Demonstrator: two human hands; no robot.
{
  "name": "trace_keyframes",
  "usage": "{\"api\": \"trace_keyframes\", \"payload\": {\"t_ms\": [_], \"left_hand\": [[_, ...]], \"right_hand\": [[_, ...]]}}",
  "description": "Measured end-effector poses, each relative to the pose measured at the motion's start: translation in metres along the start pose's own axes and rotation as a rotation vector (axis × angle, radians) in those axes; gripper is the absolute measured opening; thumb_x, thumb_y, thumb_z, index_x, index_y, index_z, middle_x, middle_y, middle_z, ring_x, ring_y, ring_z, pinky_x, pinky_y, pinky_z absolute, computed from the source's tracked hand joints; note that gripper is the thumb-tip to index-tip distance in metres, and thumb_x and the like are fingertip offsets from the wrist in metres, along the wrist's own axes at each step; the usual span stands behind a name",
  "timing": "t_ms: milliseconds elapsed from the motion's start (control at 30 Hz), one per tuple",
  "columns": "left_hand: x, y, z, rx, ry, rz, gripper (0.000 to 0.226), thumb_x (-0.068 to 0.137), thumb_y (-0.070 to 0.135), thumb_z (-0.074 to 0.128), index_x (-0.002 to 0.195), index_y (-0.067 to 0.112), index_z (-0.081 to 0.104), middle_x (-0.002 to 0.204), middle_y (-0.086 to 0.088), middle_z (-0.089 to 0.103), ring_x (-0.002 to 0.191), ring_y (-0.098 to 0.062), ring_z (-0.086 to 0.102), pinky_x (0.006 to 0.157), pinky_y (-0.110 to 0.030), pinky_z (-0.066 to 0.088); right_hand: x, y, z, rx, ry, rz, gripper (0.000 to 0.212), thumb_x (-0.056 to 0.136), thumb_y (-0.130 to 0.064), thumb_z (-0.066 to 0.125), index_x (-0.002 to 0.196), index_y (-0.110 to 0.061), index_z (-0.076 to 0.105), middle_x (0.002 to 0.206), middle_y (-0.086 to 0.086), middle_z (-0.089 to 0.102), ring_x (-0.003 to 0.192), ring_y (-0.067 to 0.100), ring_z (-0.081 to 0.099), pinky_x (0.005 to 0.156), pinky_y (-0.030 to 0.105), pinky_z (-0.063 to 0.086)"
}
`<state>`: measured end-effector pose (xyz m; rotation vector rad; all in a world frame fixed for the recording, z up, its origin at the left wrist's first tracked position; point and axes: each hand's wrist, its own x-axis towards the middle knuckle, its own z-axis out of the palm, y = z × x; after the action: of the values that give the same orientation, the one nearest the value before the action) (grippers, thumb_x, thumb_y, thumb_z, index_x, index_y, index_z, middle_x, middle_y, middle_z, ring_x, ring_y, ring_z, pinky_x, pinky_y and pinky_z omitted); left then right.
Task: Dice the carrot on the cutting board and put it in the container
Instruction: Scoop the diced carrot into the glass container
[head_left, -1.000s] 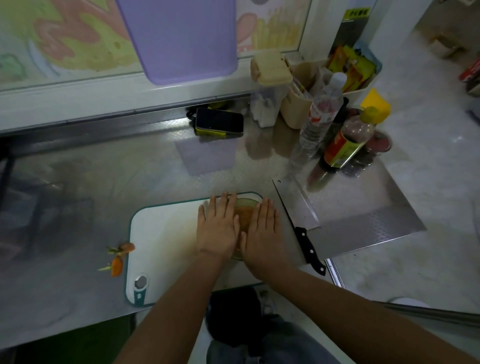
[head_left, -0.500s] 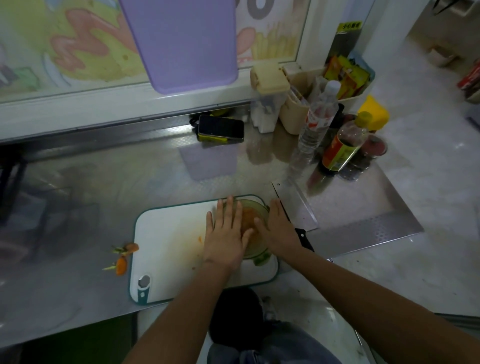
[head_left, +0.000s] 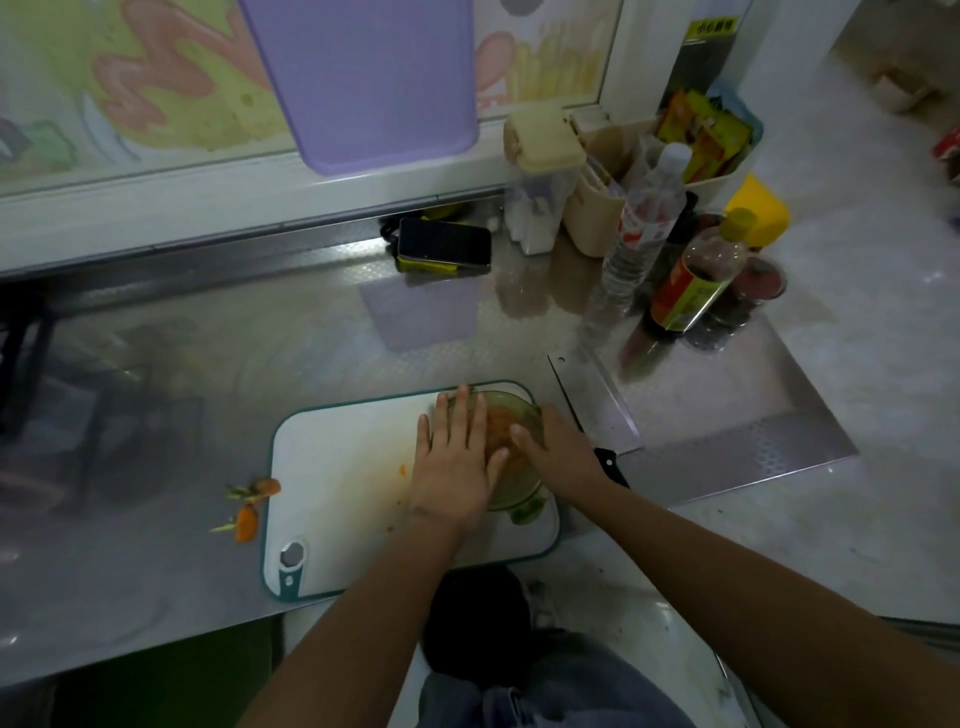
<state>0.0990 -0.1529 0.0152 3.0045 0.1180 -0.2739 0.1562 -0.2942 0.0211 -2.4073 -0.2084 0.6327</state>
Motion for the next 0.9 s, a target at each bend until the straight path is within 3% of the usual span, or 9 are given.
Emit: {"api": "trace_keyframes", "payload": {"t_ms": [67,133,167,233,300,367,567,767,900], "left_hand": [[-0.001,-0.001,-0.003,-0.068,0.004,0.003,0.071,0.091,0.055,-0.004,0.152,0.018,-0.005,0.160,-0.005,-0.009,0.147,-0.025,-0.008,0.119,-0.041,-0.001],[0.001,-0.004,-0.007,-0.233,0.036,-0.030,0.063,0.101,0.048,0.013,0.152,0.015,-0.001,0.161,-0.005,0.000,0.148,-0.020,0.000,0.120,-0.035,0.001],[0.005,-0.006,-0.009,-0.321,0.038,-0.062,0.061,0.102,0.044,0.020,0.152,0.013,0.002,0.160,-0.005,0.006,0.147,-0.019,0.005,0.120,-0.032,0.002],[0.015,-0.011,-0.012,-0.419,0.011,-0.145,0.060,0.102,0.040,0.028,0.152,0.013,0.010,0.158,-0.007,0.017,0.145,-0.021,0.017,0.119,-0.034,0.011],[0.024,-0.015,-0.014,-0.478,-0.017,-0.242,0.058,0.100,0.040,0.038,0.150,0.015,0.022,0.151,-0.009,0.034,0.137,-0.026,0.032,0.113,-0.038,0.027],[0.029,-0.017,-0.014,-0.560,-0.027,-0.301,0.051,0.098,0.040,0.044,0.144,0.020,0.035,0.140,-0.010,0.047,0.128,-0.029,0.042,0.105,-0.040,0.036],[0.031,-0.020,-0.007,-0.624,0.010,-0.345,0.041,0.095,0.042,0.048,0.134,0.026,0.046,0.132,-0.007,0.053,0.121,-0.028,0.047,0.097,-0.041,0.038],[0.030,-0.018,-0.016,-0.524,-0.029,-0.369,0.041,0.097,0.043,0.043,0.136,0.029,0.043,0.138,-0.006,0.046,0.131,-0.026,0.033,0.101,-0.043,0.034],[0.028,-0.008,-0.025,-0.486,-0.036,-0.437,0.046,0.098,0.045,0.042,0.137,0.021,0.041,0.137,-0.009,0.046,0.126,-0.029,0.041,0.100,-0.044,0.036]], "right_hand": [[-0.002,-0.006,0.001,-0.184,0.064,-0.097,0.064,0.099,-0.045,0.035,0.148,-0.007,0.019,0.153,0.015,0.027,0.141,0.028,0.027,0.116,0.039,0.025],[-0.008,-0.015,0.004,-0.346,0.106,-0.196,0.066,0.102,-0.039,0.030,0.151,-0.006,0.000,0.160,0.011,-0.001,0.148,0.022,0.001,0.117,0.032,0.004],[-0.012,-0.020,0.005,-0.400,0.100,-0.226,0.064,0.102,-0.038,0.025,0.151,-0.005,-0.001,0.159,0.011,-0.004,0.148,0.022,-0.001,0.117,0.032,0.002],[-0.020,-0.023,0.010,-0.505,0.128,-0.249,0.064,0.099,-0.039,0.015,0.149,0.001,0.013,0.157,0.017,0.011,0.146,0.026,0.013,0.119,0.040,0.019],[-0.018,-0.023,0.014,-0.554,0.137,-0.206,0.066,0.095,-0.039,0.019,0.143,0.004,0.034,0.149,0.020,0.034,0.138,0.030,0.035,0.108,0.044,0.039],[-0.015,-0.020,0.018,-0.553,0.147,-0.185,0.065,0.093,-0.039,0.024,0.139,0.004,0.041,0.145,0.021,0.042,0.135,0.031,0.041,0.104,0.045,0.043],[-0.009,-0.017,0.027,-0.535,0.161,-0.221,0.066,0.093,-0.038,0.024,0.143,0.004,0.032,0.149,0.022,0.034,0.139,0.033,0.033,0.108,0.051,0.036],[-0.006,-0.014,0.028,-0.552,0.149,-0.244,0.068,0.093,-0.040,0.022,0.142,0.006,0.032,0.148,0.025,0.034,0.139,0.036,0.032,0.107,0.055,0.036],[-0.006,-0.010,0.010,-0.497,-0.012,-0.313,0.093,0.080,-0.063,0.000,0.148,-0.001,-0.007,0.158,0.017,-0.011,0.146,0.026,-0.013,0.120,0.047,0.001]]}}
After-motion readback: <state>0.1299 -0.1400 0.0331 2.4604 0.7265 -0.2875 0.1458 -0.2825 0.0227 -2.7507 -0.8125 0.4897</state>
